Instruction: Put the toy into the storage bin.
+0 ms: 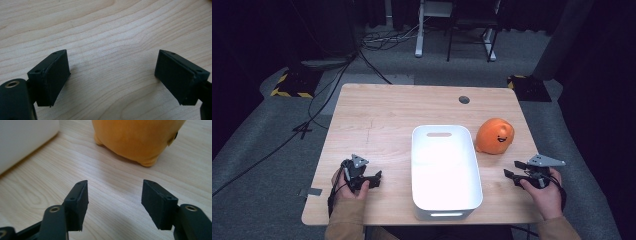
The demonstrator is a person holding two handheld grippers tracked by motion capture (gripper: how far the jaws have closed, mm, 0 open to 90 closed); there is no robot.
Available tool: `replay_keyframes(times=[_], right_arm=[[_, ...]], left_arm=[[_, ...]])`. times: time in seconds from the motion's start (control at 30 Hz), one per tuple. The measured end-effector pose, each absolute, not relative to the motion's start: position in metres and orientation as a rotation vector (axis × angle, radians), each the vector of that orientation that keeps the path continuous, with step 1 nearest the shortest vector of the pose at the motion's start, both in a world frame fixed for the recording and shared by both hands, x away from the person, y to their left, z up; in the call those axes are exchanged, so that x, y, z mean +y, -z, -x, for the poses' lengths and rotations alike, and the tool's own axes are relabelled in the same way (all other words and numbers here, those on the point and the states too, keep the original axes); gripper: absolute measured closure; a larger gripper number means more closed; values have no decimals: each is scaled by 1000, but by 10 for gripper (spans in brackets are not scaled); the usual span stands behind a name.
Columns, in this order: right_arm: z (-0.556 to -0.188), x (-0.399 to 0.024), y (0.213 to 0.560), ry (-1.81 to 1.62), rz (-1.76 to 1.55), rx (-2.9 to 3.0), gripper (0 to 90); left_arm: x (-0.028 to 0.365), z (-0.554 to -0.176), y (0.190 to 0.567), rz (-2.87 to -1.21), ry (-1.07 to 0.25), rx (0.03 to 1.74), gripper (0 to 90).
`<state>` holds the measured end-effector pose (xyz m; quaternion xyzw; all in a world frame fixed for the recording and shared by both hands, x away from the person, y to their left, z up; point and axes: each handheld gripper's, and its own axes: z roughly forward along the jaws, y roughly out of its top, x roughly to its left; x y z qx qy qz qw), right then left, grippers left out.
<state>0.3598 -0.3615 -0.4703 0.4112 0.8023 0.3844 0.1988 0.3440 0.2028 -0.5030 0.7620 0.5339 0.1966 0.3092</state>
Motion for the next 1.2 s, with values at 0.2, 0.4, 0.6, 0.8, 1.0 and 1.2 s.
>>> replay_keyframes(times=[0.2, 0.4, 0.6, 0.8, 1.0, 1.2], right_arm=[[-355, -361, 451, -1146, -1124, 2239, 452], [-359, -357, 432, -1187, -1066, 2228, 502], [-368, -353, 416, -1248, -1047, 2196, 533], [-377, -351, 406, -1267, -1019, 2186, 560], [-385, -348, 400, -1293, -1014, 2164, 584], [-402, -346, 389, -1304, -1017, 2126, 599]], left_arm=[[203, -345, 503, -2017, -522, 1407, 123], [203, -344, 503, -2018, -525, 1407, 123], [203, -344, 503, -2017, -524, 1408, 124], [203, -344, 503, -2017, -523, 1408, 124], [203, -344, 503, -2017, -524, 1408, 123], [203, -344, 503, -2017, -522, 1407, 123]])
